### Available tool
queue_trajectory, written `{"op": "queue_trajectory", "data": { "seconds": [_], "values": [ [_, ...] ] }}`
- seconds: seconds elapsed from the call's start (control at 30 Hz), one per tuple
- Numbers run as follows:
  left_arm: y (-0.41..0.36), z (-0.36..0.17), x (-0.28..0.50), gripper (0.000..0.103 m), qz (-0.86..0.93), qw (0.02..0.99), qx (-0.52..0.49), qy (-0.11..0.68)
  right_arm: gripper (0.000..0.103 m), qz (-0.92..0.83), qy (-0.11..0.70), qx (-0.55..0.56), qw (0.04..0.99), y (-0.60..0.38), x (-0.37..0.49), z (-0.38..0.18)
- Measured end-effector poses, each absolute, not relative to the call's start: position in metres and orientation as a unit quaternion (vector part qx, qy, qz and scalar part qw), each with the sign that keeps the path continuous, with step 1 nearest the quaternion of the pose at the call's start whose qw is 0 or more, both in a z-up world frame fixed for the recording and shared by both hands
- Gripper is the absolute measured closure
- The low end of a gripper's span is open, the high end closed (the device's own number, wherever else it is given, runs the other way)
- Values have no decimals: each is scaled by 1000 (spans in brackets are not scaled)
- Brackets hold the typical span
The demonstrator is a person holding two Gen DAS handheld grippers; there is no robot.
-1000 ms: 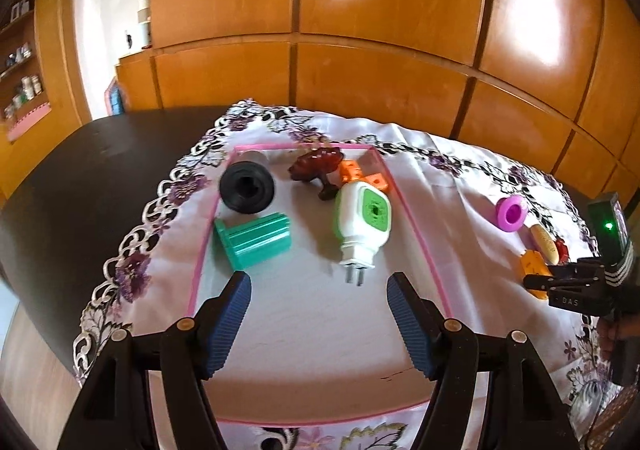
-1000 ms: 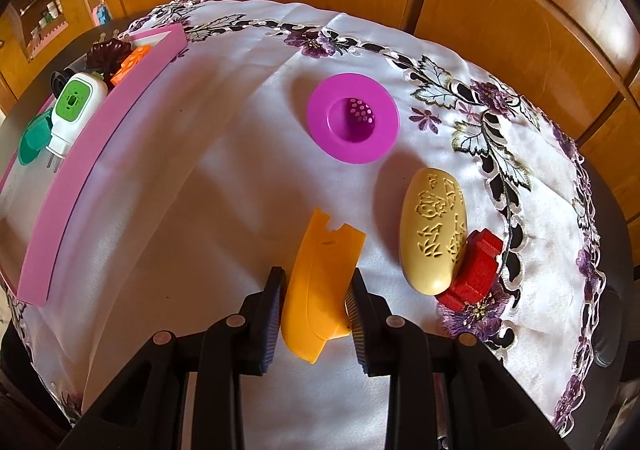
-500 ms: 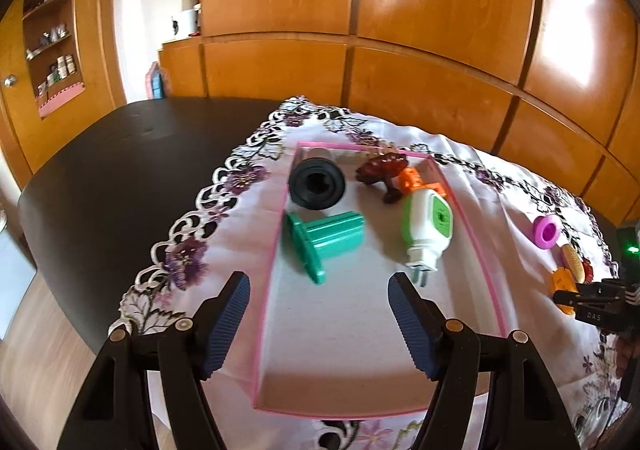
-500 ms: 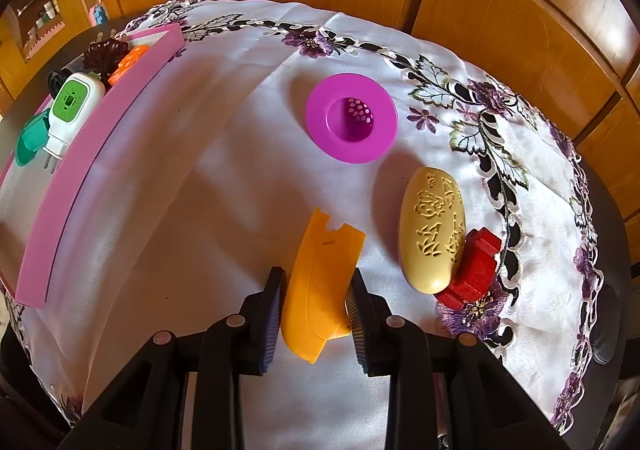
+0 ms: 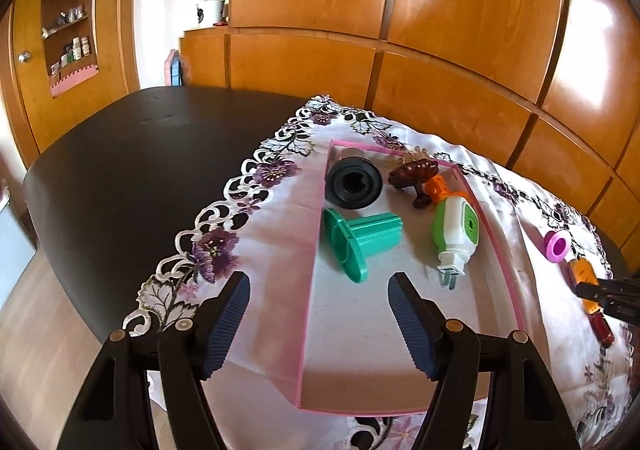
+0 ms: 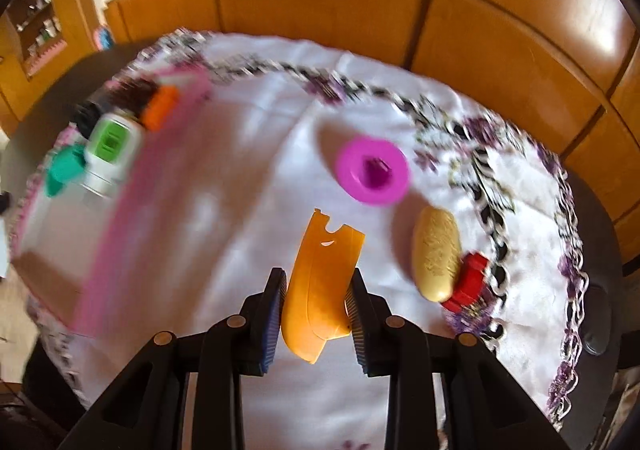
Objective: Organize rigid objects
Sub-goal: 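Carry the yellow curved piece into the tray and open the right tool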
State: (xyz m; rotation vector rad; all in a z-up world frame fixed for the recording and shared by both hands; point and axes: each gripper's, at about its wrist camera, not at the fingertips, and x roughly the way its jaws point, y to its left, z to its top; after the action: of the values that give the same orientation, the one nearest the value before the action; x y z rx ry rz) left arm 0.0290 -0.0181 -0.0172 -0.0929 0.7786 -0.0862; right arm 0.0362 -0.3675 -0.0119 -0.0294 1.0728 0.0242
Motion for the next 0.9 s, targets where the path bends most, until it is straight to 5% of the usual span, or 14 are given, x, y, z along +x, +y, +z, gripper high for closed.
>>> {"op": "queue_trajectory", "data": {
  "seconds": [0.33, 0.9],
  "values": [
    [-3, -21, 28, 31, -35, 922, -58, 381, 73, 154, 483, -1, 862, -253, 40, 15],
    [-3, -24, 28, 31, -43, 922, -53, 382, 72, 95, 537, -24, 838, -213, 70, -48]
  ]
}}
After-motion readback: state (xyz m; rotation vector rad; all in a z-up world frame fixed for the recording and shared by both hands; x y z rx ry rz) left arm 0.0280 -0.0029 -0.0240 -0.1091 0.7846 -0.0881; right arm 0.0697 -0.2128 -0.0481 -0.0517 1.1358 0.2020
